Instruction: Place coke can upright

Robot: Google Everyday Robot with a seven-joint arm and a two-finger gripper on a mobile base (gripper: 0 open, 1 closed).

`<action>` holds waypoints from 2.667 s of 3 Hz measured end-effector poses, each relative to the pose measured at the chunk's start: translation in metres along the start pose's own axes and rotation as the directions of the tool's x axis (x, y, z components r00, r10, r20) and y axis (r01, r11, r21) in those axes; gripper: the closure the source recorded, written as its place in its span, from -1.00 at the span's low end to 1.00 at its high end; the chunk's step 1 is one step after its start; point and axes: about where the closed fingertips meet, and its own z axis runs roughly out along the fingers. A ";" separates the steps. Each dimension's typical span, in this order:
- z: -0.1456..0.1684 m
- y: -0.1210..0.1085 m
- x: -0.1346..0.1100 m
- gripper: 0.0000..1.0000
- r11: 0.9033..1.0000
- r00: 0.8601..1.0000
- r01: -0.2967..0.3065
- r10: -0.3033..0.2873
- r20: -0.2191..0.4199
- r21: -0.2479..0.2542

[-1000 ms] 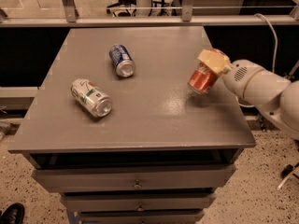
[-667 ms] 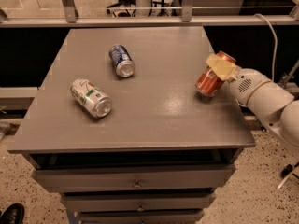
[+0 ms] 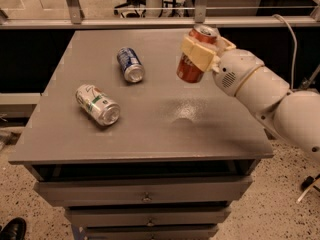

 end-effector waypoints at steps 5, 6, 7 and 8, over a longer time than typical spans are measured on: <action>0.018 0.047 0.060 1.00 0.980 0.979 0.171 -0.180 -0.095 -0.096; 0.018 0.050 0.074 1.00 0.972 0.971 0.203 -0.216 -0.105 -0.119; 0.019 0.050 0.087 1.00 0.974 0.971 0.182 -0.200 -0.132 -0.134; 0.019 0.049 0.098 0.70 0.982 0.975 0.134 -0.155 -0.159 -0.134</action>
Offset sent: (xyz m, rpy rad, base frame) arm -0.0015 0.0370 -0.0074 -0.1141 0.0644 0.0184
